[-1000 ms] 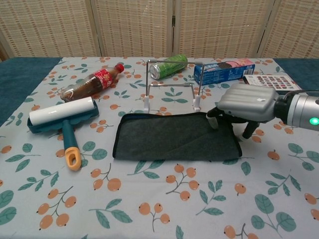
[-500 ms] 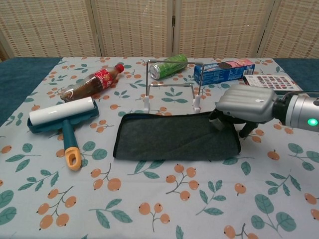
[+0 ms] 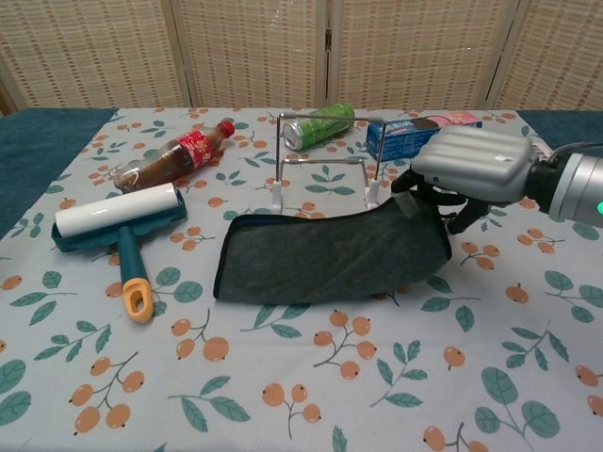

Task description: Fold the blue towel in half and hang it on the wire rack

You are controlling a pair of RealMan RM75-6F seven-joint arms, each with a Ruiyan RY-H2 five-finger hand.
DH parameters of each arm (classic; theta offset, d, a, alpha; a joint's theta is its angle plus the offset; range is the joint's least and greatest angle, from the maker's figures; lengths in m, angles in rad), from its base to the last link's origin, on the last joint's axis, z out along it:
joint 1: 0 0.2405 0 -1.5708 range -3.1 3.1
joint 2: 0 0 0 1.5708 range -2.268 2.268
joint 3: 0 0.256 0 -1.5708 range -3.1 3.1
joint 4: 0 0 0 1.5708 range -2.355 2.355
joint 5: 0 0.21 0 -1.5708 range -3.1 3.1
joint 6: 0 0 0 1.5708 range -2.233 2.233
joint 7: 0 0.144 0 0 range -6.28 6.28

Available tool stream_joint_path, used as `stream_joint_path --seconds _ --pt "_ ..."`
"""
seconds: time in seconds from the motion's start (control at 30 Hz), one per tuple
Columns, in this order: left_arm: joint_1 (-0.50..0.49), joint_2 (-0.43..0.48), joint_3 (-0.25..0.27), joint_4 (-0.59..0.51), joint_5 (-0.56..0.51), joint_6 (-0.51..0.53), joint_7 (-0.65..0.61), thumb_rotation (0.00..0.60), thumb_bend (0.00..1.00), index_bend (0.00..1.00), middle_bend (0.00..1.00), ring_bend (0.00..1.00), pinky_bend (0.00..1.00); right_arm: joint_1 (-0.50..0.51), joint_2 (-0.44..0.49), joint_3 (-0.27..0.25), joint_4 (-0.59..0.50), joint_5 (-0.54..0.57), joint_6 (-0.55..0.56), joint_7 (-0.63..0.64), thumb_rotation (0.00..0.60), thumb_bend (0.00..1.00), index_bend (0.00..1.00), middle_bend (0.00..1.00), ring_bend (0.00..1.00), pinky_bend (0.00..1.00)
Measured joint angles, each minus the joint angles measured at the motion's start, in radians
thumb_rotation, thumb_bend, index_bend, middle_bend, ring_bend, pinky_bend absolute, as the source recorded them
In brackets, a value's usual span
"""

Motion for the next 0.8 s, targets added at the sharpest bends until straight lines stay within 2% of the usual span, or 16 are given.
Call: stream_joint_path --seconds 0.37,0.63,0.8 --pt "0.011 0.008 -0.003 -0.007 0.014 0.012 -0.012 0.6 0.31 0.24 0.46 0.41 0.52 -0.015 0.153 0.112 -0.272 0.032 0.139 -0.096 0.6 0.49 0.8 0.92 0.87 0.97" --pt "0.023 0.021 -0.002 -0.009 0.023 0.021 -0.031 0.6 0.31 0.24 0.46 0.41 0.52 -0.018 0.282 0.206 -0.496 0.079 0.166 -0.239 0.6 0.49 0.81 0.92 0.87 0.97" --pt "0.031 0.03 0.0 -0.011 0.035 0.028 -0.043 0.6 0.31 0.23 0.46 0.4 0.52 -0.026 0.333 0.247 -0.585 0.126 0.155 -0.326 0.6 0.49 0.81 0.92 0.87 0.97"
